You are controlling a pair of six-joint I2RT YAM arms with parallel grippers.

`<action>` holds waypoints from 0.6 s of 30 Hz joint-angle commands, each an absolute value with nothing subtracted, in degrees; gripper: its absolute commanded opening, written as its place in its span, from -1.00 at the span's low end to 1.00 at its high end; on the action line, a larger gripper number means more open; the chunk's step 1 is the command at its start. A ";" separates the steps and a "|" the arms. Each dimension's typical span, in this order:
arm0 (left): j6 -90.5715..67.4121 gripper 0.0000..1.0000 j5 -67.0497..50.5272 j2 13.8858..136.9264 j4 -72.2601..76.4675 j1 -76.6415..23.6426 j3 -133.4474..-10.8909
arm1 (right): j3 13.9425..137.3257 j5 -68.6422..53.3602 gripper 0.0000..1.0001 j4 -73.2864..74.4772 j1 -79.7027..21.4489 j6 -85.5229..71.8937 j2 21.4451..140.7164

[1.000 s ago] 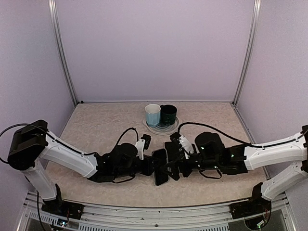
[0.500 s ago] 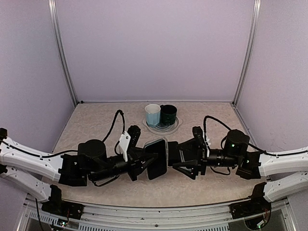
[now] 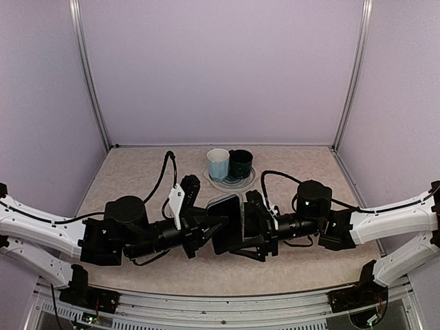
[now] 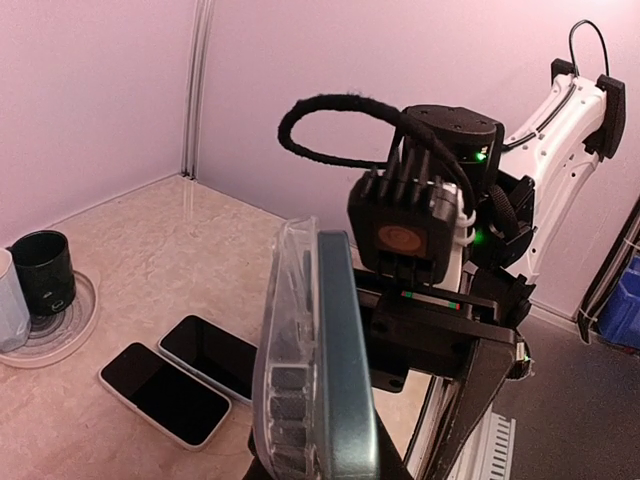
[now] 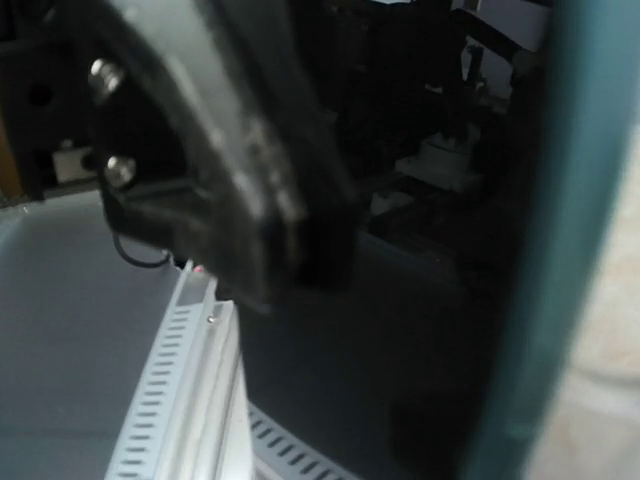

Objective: Put the phone into the phone case

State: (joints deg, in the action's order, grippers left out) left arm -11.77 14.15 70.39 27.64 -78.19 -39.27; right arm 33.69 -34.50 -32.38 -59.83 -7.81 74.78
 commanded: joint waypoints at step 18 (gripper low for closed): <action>-5.63 -1.00 19.27 80.36 14.29 -76.76 -39.51 | 23.33 -25.42 0.99 -27.62 -56.64 0.91 57.34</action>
State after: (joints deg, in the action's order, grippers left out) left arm -11.42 20.84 79.92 9.69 -76.14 -42.24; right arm 28.32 -20.80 -18.81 -57.19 -6.96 57.76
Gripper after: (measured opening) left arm 0.131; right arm 0.992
